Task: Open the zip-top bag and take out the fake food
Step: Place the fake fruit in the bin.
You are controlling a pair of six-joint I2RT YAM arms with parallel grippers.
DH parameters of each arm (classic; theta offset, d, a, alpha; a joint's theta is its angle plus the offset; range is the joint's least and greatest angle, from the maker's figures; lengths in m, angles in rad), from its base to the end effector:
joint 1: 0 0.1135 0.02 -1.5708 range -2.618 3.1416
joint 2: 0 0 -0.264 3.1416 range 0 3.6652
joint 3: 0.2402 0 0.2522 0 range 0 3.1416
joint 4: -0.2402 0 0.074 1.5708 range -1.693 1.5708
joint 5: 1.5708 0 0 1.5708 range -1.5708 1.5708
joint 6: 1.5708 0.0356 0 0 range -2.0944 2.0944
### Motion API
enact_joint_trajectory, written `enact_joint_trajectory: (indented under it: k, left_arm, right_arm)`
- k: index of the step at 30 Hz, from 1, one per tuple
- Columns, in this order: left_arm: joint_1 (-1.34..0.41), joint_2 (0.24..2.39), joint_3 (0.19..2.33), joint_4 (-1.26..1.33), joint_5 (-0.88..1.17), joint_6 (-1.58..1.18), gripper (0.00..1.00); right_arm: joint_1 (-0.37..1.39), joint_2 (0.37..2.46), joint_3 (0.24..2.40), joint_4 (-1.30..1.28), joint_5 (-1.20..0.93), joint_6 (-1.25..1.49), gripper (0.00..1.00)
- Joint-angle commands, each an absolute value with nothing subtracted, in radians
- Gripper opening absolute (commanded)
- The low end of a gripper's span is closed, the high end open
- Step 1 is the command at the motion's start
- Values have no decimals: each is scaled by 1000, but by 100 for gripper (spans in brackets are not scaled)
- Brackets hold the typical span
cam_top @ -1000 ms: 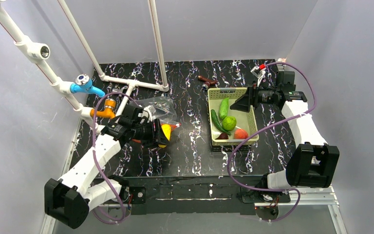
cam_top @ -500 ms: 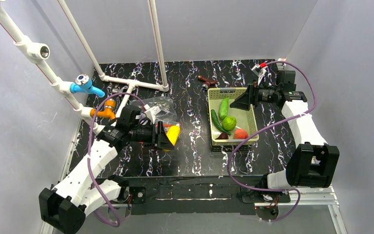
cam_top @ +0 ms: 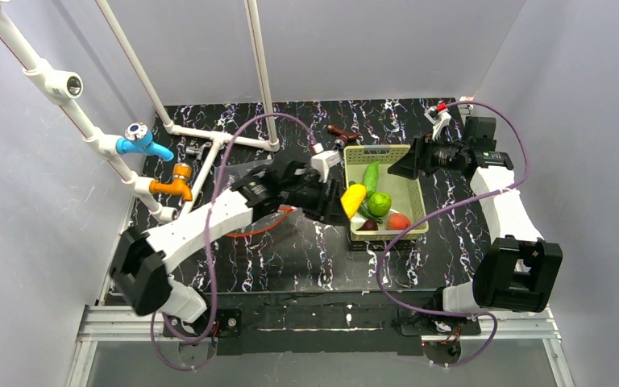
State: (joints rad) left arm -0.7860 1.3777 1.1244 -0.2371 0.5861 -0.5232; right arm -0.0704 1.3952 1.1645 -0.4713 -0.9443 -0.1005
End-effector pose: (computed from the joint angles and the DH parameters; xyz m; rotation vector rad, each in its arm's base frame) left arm 0.2072 -0.2353 0.3205 0.6976 2.1747 -1.3585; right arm 0.2998 0.0078 0.3146 -0.5128 2.0281 0.9551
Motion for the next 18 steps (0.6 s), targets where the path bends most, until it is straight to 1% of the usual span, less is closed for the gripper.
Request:
enact_joint_trajectory:
  k: [1,5,10,11,13,17,18]
  left_arm:
    - [-834,1526,1254,-174,446,-487,0]
    - [-866,1647,1337,-168,333,-506,0]
    - [-912,1789,1493,-248,178,-512,0]
    - [-917,1812,1517,-274,145,-516,3]
    - [-923,1851,1556,-309,76,-529,18]
    - [-926,1907,1607,-344,61,-542,47]
    - [-926,1915,1614,-344,63,-542,62]
  right_arm:
    - [-99,1363,1189,-464,-929,-95,84]
    - [-115,1359,1184,-458,-929,-95,84]
    - [-117,1367,1184,-457,-929,-121,84]
    - [-118,1366,1184,-457,-929,-122,84]
    - [-117,1365,1184,-457,-929,-124,84]
    - [-118,1368,1184,-457,-929,-124,84]
    - [-119,1368,1184,-457,-929,-124,84]
